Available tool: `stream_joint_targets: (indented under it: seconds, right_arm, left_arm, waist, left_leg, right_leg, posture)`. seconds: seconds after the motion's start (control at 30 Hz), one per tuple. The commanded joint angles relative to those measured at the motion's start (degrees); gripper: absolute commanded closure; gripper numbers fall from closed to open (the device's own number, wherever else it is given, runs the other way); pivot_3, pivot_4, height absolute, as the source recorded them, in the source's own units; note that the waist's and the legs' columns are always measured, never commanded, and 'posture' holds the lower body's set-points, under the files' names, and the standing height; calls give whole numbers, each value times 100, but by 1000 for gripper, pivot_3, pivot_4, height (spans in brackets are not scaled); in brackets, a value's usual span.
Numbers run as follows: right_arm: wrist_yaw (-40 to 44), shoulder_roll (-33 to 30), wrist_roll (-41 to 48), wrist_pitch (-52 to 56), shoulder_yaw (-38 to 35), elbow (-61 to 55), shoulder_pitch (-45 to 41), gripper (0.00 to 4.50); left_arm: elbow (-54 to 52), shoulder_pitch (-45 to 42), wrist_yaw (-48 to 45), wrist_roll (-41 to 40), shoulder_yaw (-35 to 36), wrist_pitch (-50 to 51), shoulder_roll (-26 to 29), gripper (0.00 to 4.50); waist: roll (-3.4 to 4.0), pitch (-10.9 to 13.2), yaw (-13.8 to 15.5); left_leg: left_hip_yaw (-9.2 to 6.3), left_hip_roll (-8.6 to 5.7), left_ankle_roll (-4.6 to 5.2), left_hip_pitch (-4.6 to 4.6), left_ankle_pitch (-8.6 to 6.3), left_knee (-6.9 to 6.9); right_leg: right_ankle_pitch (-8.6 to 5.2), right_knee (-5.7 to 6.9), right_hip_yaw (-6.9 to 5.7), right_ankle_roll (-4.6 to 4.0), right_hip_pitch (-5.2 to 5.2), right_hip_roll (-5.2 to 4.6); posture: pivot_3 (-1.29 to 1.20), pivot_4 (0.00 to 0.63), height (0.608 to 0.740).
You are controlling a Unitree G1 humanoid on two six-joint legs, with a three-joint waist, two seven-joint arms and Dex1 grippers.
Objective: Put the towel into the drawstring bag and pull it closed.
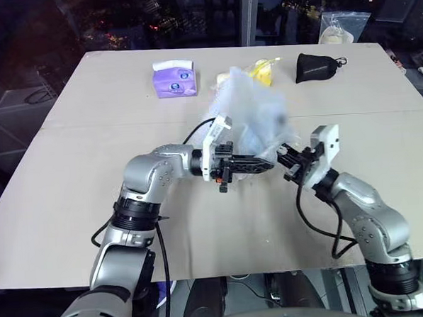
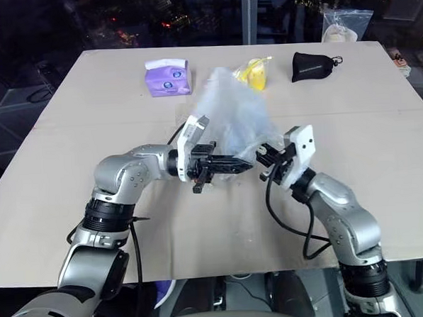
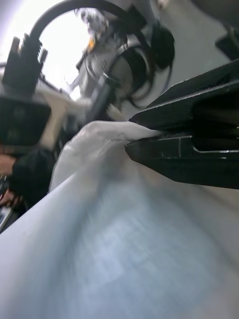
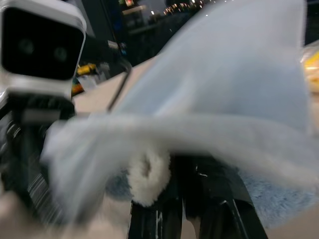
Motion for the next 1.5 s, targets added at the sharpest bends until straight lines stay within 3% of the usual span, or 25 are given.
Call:
stream_joint_targets:
  seconds: [0.03,0.2,0.33,0.47,0.53,0.63,0.83,0.87,0.93,1.03,1.07,1.3,1.5]
  right_arm:
    - [451,444,434,-413,81,299,-399,4457]
    - [1273,1015,1615,-97,-154,924,-901,4457]
    - [1859,1178,1912,188,-106,1612,-1264,4457]
    - [1928,917,411,-340,794,2400,-1447,4457]
    - [1840,744,-24,-575,866,2540,-1354,4457]
    - [1736,100,-950,-995,1180,2472,-1088,4457]
    - [1391,-477,-1460,-1322,959,2087,-861,4457]
    - [1361,-605,-1408,-1287,801,1806,-769,3828]
    - [1209,-849,-1404,-1173,552,1195,-568,3525]
    - [1063,-1091,-1067,-627,385,131,-295,2058]
    - [1024,-1166,-944,-430,336,-185,-223,1780]
    - [287,-1664,-1090,604,33,-1283,-29,1780]
    - [-687,-1796,-2471,472,529,-213,-67,1780]
  left_arm:
    - [-301,-63,-317,-432,-240,533,112,4500]
    - [-406,-271,-306,-1206,-13,1486,104,4500]
    - [-478,-349,-216,-1540,143,1766,43,4500]
    - [-667,-234,-13,-1593,285,1682,17,4500]
    - [-682,-165,70,-1574,420,1617,103,4500]
    - [-596,-67,98,-1301,483,1232,302,4500]
    - [-79,-143,66,-629,362,306,436,4500]
    - [124,-211,46,-433,331,17,445,4500]
    - [539,-373,45,-76,296,-492,446,4500]
    - [1172,-678,-163,336,201,-1149,462,4500]
    - [1378,-783,-255,495,149,-1404,472,4500]
    - [2913,-1639,-893,1424,-3,-3063,405,4500]
    - [4011,-2301,-1308,2226,-111,-4484,508,4500]
  waist:
    - [0,0,9]
    - [1,1,26]
    - [1,1,22]
    - [4,2,0]
    - [4,2,-2]
    - [5,2,29]
    - [4,2,31]
    - [4,2,29]
    - [4,2,45]
    - [5,2,84]
    - [5,3,78]
    - [4,2,47]
    - [4,2,42]
  left_leg:
    - [-3,0,0,-4,0,0]
    - [-7,1,0,-15,0,0]
    - [-7,0,-1,-14,0,-1]
    - [-6,-3,-1,-6,0,-1]
    - [-5,-2,-1,-6,0,-2]
    - [-7,-2,-1,-10,0,-3]
    - [5,-8,-2,-13,1,-1]
    - [9,-8,-2,-11,1,-1]
    - [11,-8,-2,-10,1,-1]
    - [13,-10,-2,-16,0,-1]
    - [13,-9,-2,-16,0,-2]
    - [35,-6,0,-17,0,-2]
    - [53,-8,0,-20,0,-1]
  right_leg:
    - [0,-3,4,0,0,4]
    - [1,-21,4,0,0,3]
    - [1,-30,10,1,7,3]
    - [1,-29,11,0,10,4]
    - [1,-27,12,0,8,5]
    - [1,-26,10,0,4,6]
    - [1,-37,31,0,6,3]
    - [1,-36,35,0,6,3]
    - [2,-36,37,0,6,4]
    - [1,-41,33,0,6,9]
    - [1,-43,36,0,6,10]
    - [1,-45,40,0,5,22]
    - [1,-51,56,0,5,22]
  posture:
    - [0,150,740]
    - [0,150,740]
    - [0,150,740]
    - [0,150,740]
    - [0,150,740]
    - [0,150,740]
    - [0,150,740]
    - [0,150,740]
    - [0,150,740]
    - [0,150,740]
    - [0,150,740]
    - [0,150,740]
    - [0,150,740]
